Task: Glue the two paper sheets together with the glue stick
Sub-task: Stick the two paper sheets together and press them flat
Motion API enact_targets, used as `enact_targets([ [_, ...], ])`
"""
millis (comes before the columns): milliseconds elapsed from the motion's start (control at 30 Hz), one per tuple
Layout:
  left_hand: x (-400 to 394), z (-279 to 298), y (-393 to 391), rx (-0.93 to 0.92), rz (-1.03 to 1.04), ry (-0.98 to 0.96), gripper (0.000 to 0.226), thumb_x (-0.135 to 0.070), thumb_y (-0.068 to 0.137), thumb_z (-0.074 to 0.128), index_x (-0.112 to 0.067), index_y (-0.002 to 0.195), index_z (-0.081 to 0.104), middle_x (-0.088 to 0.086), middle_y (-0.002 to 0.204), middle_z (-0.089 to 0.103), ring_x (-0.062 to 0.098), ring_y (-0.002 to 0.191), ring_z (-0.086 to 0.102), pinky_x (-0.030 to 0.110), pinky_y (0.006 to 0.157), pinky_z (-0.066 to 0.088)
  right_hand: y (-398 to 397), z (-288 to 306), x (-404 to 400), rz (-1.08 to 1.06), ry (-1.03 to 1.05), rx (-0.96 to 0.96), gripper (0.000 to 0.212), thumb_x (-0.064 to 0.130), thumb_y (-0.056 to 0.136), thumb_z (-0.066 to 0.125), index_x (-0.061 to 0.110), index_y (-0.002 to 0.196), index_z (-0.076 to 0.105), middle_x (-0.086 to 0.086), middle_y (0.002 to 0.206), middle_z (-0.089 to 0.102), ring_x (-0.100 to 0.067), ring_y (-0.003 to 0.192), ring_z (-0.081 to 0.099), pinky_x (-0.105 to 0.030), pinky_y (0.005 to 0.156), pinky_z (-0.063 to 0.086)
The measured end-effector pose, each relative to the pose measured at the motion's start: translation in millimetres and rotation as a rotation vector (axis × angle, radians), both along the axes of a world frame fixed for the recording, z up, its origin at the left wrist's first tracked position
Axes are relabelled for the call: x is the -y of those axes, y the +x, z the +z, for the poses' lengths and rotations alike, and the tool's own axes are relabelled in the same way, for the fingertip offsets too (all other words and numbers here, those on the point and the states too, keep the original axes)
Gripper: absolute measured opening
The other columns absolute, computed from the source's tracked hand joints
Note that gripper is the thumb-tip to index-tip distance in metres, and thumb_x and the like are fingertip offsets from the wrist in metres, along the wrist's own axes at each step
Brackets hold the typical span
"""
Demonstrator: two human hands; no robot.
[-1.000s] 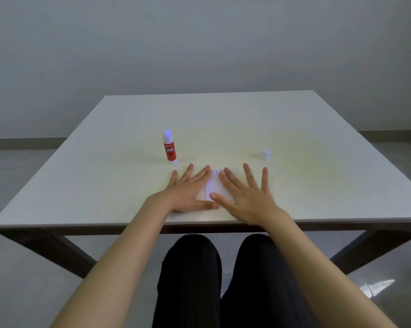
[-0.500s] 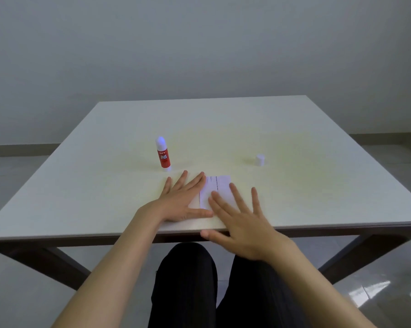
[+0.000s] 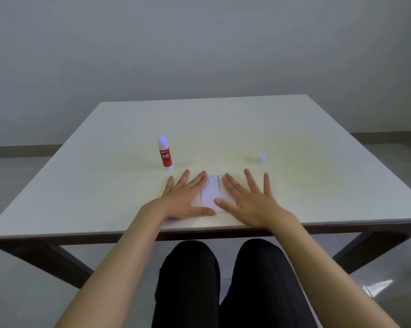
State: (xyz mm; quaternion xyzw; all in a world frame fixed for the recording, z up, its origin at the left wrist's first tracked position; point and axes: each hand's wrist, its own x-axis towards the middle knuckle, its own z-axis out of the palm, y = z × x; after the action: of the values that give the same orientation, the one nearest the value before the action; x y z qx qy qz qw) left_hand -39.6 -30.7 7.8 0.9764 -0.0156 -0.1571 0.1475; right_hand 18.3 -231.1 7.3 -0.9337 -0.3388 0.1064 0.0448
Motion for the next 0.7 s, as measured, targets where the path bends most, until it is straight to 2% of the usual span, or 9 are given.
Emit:
enact_targets([
  [67, 0, 1, 0, -0.003, 0.003, -0.003, 0.101, -0.073, 0.079, 0.042, -0.029, 0.148, -0.016, -0.021, 0.155, -0.022, 0.013, 0.142, -0.029, 0.048, 0.115, -0.018, 5, 2, -9, -0.020, -0.023, 0.014, 0.089, 0.078, 0.078, 0.003, 0.027, 0.150, -0.008, 0.016, 0.158, -0.013, -0.021, 0.142, -0.028, -0.054, 0.108, -0.026],
  [167, 0, 1, 0, 0.004, -0.019, 0.028, 0.091, -0.064, 0.086, 0.041, -0.029, 0.148, -0.016, -0.019, 0.155, -0.022, 0.016, 0.143, -0.027, 0.050, 0.115, -0.016, -7, -7, -22, 0.134, 0.019, 0.029, 0.101, 0.086, 0.066, -0.006, 0.027, 0.149, -0.011, 0.013, 0.159, -0.011, -0.018, 0.141, -0.030, -0.054, 0.107, -0.028],
  [233, 0, 1, 1, 0.005, -0.020, 0.025, 0.092, -0.065, 0.085, 0.041, -0.029, 0.148, -0.016, -0.019, 0.156, -0.022, 0.017, 0.143, -0.027, 0.050, 0.115, -0.016, -3, -8, -20, 0.158, 0.035, 0.021, 0.094, 0.083, 0.070, -0.004, 0.032, 0.148, -0.012, 0.016, 0.159, -0.011, -0.017, 0.141, -0.031, -0.054, 0.108, -0.028],
  [333, 2, 3, 0, -0.010, -0.002, 0.002, 0.099, -0.071, 0.080, 0.043, -0.030, 0.148, -0.015, -0.019, 0.156, -0.022, 0.015, 0.142, -0.028, 0.050, 0.115, -0.017, 13, 1, -15, 0.009, -0.005, 0.010, 0.081, 0.075, 0.082, 0.006, 0.032, 0.149, -0.009, 0.018, 0.158, -0.012, -0.022, 0.142, -0.028, -0.055, 0.110, -0.024],
  [400, 2, 2, 0, -0.005, -0.004, 0.011, 0.097, -0.068, 0.082, 0.044, -0.029, 0.148, -0.016, -0.019, 0.155, -0.022, 0.015, 0.142, -0.028, 0.050, 0.115, -0.017, 7, 0, -22, 0.013, -0.001, 0.045, 0.088, 0.079, 0.077, 0.003, 0.029, 0.150, -0.008, 0.015, 0.159, -0.012, -0.024, 0.142, -0.028, -0.055, 0.109, -0.025],
  [500, 1, 1, 1, 0.007, -0.026, 0.047, 0.089, -0.055, 0.089, 0.045, -0.028, 0.148, -0.017, -0.018, 0.156, -0.023, 0.018, 0.143, -0.027, 0.051, 0.115, -0.015, -10, -11, -30, 0.161, 0.037, 0.083, 0.100, 0.085, 0.066, -0.005, 0.029, 0.149, -0.011, 0.014, 0.159, -0.010, -0.019, 0.141, -0.029, -0.053, 0.107, -0.028],
  [633, 3, 3, -1, -0.009, -0.007, 0.004, 0.100, -0.072, 0.080, 0.042, -0.029, 0.148, -0.016, -0.018, 0.156, -0.022, 0.016, 0.142, -0.029, 0.051, 0.115, -0.017, 10, -3, -17, 0.004, 0.013, 0.042, 0.083, 0.077, 0.080, 0.004, 0.033, 0.149, -0.007, 0.020, 0.158, -0.010, -0.022, 0.142, -0.028, -0.055, 0.109, -0.025],
  [700, 3, 3, -1, -0.008, -0.004, 0.014, 0.099, -0.071, 0.081, 0.042, -0.028, 0.148, -0.016, -0.019, 0.155, -0.023, 0.015, 0.142, -0.028, 0.051, 0.115, -0.017, 7, -3, -19, -0.018, 0.014, 0.063, 0.088, 0.078, 0.077, 0.003, 0.030, 0.150, -0.006, 0.017, 0.159, -0.011, -0.023, 0.142, -0.028, -0.055, 0.109, -0.025],
])
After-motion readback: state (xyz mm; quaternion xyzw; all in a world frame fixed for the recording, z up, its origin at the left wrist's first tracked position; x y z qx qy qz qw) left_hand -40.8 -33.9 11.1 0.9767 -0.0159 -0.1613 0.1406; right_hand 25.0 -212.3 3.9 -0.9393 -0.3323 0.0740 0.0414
